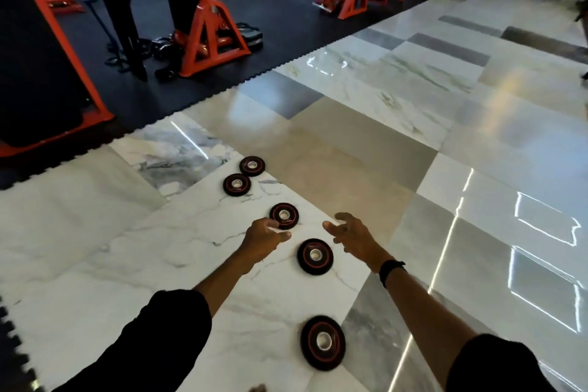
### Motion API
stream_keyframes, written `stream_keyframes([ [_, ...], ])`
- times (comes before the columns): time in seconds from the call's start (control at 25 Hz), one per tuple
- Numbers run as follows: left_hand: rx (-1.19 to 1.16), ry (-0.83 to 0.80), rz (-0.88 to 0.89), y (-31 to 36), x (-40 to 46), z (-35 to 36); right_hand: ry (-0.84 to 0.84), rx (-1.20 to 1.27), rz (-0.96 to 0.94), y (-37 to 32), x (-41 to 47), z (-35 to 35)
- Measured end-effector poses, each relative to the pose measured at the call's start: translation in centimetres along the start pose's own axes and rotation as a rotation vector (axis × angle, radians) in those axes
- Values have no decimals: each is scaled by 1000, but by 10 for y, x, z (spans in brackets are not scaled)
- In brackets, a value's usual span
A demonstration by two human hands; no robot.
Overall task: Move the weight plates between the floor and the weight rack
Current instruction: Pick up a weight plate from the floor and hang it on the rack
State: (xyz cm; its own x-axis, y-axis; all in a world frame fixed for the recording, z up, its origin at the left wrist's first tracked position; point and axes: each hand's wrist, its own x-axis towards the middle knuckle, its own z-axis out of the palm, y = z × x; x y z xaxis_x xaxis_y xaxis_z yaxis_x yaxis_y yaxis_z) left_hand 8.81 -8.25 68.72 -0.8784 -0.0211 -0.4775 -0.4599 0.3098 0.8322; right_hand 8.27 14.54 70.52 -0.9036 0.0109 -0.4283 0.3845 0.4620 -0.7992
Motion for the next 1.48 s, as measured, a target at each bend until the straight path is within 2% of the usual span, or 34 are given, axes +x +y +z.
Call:
stream_keyframes([
  [0.4, 48, -63, -136, 29, 225, 2, -104, 35, 151, 24, 232, 0],
  [0.52, 105, -74, -246, 51, 307, 8, -132, 56, 217, 18, 318, -7],
  [0.76, 182, -85, -359, 77, 441, 11, -167, 67, 322, 1, 429, -26],
  [0.84, 209, -114, -405, 67, 486, 13, -172, 54, 369, 8, 467, -21],
  [1.0, 259, -169, -468, 1, 586, 33, -147, 57, 482, 63, 555, 20],
  [1.16, 379, -228, -517, -121, 696, 64, -161, 14, 603, 167, 653, 101],
  [1.36, 405, -167, -567, -261, 814, 96, -107, -74, 614, 289, 767, 195],
  [1.48, 362, -119, -592, -318, 868, 128, -31, -41, 634, 352, 820, 232],
])
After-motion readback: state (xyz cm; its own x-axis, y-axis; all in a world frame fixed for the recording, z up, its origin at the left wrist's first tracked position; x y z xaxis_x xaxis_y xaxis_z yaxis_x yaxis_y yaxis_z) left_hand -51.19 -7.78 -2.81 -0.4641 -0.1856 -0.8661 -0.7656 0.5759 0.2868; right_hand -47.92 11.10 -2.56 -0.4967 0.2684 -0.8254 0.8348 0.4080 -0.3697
